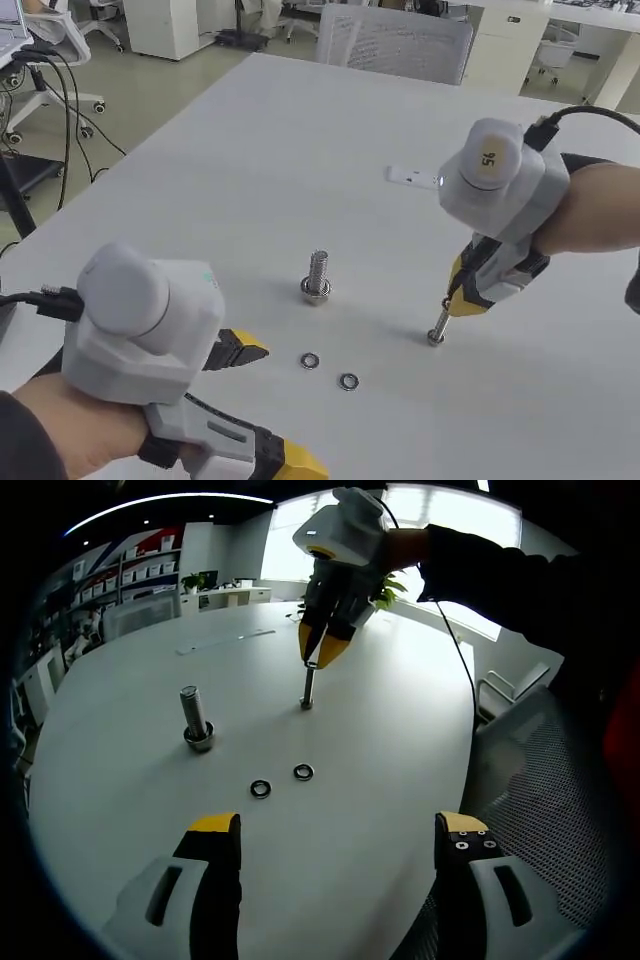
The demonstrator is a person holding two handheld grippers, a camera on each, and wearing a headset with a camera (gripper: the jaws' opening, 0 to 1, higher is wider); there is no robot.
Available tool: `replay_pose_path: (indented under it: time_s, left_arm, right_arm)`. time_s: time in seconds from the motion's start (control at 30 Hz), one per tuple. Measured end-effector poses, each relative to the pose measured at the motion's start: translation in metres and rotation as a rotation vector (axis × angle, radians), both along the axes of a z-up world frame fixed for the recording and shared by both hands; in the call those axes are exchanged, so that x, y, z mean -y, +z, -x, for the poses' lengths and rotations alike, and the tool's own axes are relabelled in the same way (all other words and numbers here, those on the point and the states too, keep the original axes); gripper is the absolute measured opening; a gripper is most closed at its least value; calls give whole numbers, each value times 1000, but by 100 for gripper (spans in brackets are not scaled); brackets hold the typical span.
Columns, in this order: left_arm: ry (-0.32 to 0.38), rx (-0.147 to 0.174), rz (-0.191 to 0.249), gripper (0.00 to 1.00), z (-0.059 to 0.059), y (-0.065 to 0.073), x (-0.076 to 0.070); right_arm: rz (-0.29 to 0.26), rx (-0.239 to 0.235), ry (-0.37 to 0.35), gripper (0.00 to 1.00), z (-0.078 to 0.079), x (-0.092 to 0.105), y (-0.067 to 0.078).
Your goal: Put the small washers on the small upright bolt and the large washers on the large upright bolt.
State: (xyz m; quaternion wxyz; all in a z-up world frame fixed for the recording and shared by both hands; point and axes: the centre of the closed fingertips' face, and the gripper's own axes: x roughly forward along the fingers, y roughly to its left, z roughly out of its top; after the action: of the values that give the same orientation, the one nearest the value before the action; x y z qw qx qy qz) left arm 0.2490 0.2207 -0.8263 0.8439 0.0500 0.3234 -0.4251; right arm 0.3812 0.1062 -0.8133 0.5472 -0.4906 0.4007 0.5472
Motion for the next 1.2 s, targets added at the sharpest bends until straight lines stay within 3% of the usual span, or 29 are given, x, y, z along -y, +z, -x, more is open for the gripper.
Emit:
replay_pose_path:
  time_s: [0.4,1.2]
  left_arm:
    - [0,-5,-2,79,-1,-1,0]
    - [4,-10,-4,78,-1,-3,1]
  right_arm:
    - [1,-16,-4,14,-1,1,-8]
    - [18,-54,-21,14,0,-2,-40]
